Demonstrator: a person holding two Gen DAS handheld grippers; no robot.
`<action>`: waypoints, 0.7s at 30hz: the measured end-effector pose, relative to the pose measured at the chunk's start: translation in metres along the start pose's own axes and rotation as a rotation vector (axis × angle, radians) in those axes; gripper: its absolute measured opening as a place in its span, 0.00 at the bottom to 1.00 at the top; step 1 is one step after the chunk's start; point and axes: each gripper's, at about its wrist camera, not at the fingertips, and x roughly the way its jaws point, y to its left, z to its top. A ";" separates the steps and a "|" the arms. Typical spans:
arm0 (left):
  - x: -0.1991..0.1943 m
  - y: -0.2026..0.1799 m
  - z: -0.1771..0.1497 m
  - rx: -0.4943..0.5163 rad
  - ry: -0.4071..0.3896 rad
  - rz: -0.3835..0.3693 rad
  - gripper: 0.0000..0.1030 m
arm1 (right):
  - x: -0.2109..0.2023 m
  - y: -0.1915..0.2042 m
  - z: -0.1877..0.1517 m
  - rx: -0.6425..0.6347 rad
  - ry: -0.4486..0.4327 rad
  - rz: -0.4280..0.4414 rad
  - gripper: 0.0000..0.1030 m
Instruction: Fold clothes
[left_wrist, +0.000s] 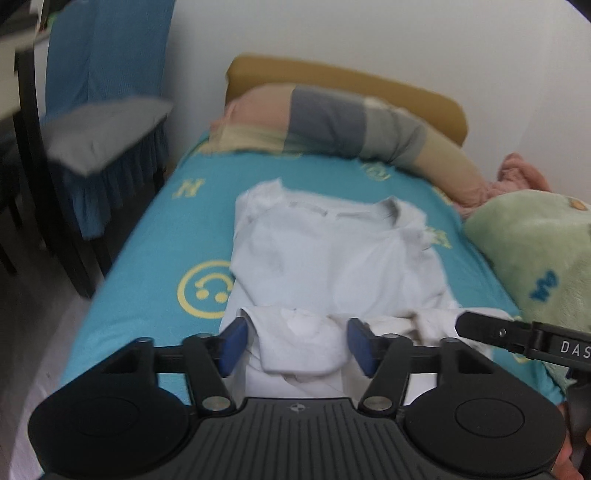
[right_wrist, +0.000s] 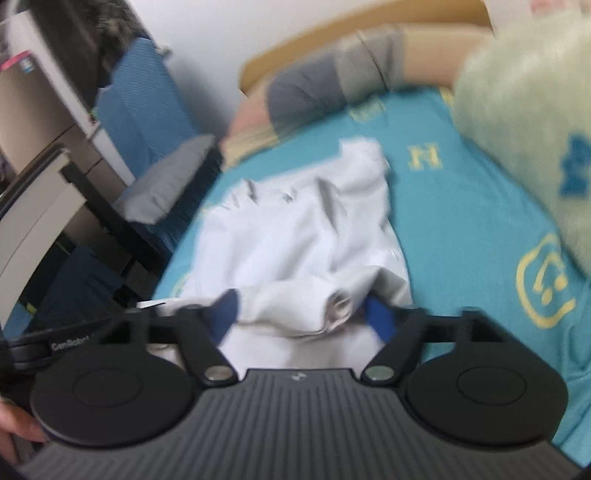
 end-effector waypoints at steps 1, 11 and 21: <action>-0.012 -0.002 -0.003 0.002 -0.007 -0.005 0.75 | -0.009 0.007 -0.002 -0.020 -0.010 0.002 0.78; -0.085 0.025 -0.077 -0.369 0.186 -0.174 0.81 | -0.106 0.021 -0.067 0.191 -0.009 0.021 0.79; -0.037 0.064 -0.137 -0.808 0.362 -0.188 0.76 | -0.112 0.011 -0.106 0.418 0.037 0.121 0.57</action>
